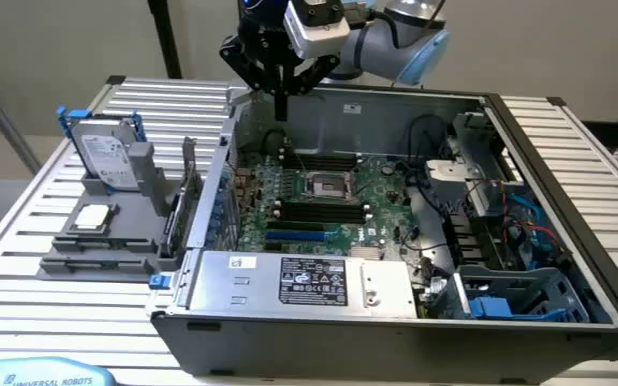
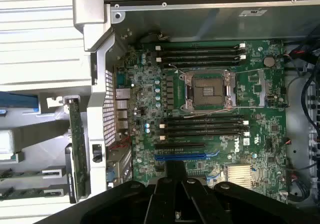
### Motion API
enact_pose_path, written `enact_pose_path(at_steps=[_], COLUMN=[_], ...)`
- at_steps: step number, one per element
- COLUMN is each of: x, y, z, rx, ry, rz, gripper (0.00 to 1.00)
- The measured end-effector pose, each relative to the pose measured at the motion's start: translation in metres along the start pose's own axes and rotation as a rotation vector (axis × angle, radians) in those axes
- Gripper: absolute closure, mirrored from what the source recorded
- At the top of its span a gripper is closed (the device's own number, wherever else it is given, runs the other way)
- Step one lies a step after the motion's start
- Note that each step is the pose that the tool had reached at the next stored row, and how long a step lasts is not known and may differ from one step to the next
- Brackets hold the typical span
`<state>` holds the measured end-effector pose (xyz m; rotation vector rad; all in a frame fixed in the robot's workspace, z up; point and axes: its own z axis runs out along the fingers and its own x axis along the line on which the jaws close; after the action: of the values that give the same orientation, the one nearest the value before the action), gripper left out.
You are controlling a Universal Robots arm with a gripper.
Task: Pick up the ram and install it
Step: 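Reach for the ram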
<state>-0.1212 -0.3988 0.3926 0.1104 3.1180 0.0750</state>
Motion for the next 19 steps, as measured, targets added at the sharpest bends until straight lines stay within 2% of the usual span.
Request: enact_pose_path(at_steps=[12,14,19], x=[0.000,0.005,0.027], y=[-0.0001,-0.0021,-0.0108], z=[0.0000,-0.0003,-0.0004], rx=[0.0000,0.0003,0.0001], ry=[0.0000,0.0001,0.0001], rz=[0.000,0.000,0.000], gripper=[0.89,0.89,0.89])
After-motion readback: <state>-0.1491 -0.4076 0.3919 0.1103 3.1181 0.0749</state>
